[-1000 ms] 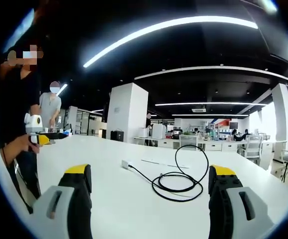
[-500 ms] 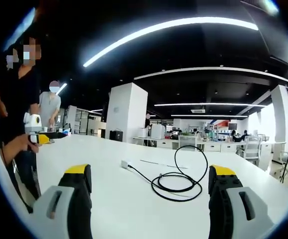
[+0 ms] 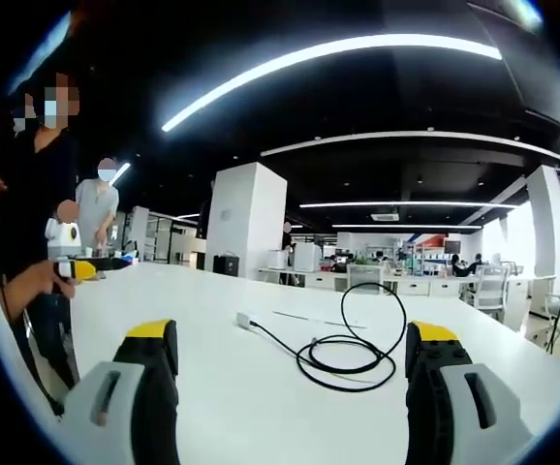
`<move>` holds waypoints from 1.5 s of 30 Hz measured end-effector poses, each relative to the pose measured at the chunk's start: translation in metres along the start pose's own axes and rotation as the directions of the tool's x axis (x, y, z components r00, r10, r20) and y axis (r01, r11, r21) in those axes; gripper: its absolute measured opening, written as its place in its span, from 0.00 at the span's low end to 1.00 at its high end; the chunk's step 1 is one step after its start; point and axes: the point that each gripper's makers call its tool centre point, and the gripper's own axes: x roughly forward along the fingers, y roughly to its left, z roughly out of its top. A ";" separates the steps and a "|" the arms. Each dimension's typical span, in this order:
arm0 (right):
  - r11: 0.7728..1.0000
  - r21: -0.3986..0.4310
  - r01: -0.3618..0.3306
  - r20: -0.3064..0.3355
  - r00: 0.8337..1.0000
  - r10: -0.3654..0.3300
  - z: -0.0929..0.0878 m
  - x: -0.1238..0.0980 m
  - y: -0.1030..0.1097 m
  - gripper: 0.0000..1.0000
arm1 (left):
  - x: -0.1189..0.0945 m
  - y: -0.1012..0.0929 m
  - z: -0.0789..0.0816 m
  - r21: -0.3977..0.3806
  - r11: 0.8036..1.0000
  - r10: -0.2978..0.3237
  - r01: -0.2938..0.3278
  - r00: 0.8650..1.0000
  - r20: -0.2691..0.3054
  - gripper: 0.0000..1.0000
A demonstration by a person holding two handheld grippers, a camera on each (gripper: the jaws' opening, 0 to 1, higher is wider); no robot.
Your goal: Plug the desk Type‑C cable into the charger adapter.
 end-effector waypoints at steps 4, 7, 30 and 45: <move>1.000 -0.001 -0.002 -0.001 1.000 0.002 0.000 0.001 0.000 1.00 | 0.000 0.000 0.000 -0.004 1.000 0.003 -0.003 1.000 0.004 1.00; 1.000 0.000 -0.004 -0.001 1.000 0.004 -0.001 0.001 0.001 1.00 | 0.000 0.000 -0.002 -0.010 1.000 0.004 -0.004 1.000 0.001 0.99; 1.000 0.006 0.009 -0.001 1.000 -0.009 -0.002 -0.003 0.000 1.00 | -0.001 -0.005 -0.005 -0.005 1.000 0.000 0.000 1.000 -0.003 0.99; 1.000 -0.007 0.013 -0.023 1.000 -0.013 -0.006 -0.002 0.000 1.00 | -0.002 -0.005 -0.008 -0.007 1.000 0.005 -0.005 1.000 -0.014 0.99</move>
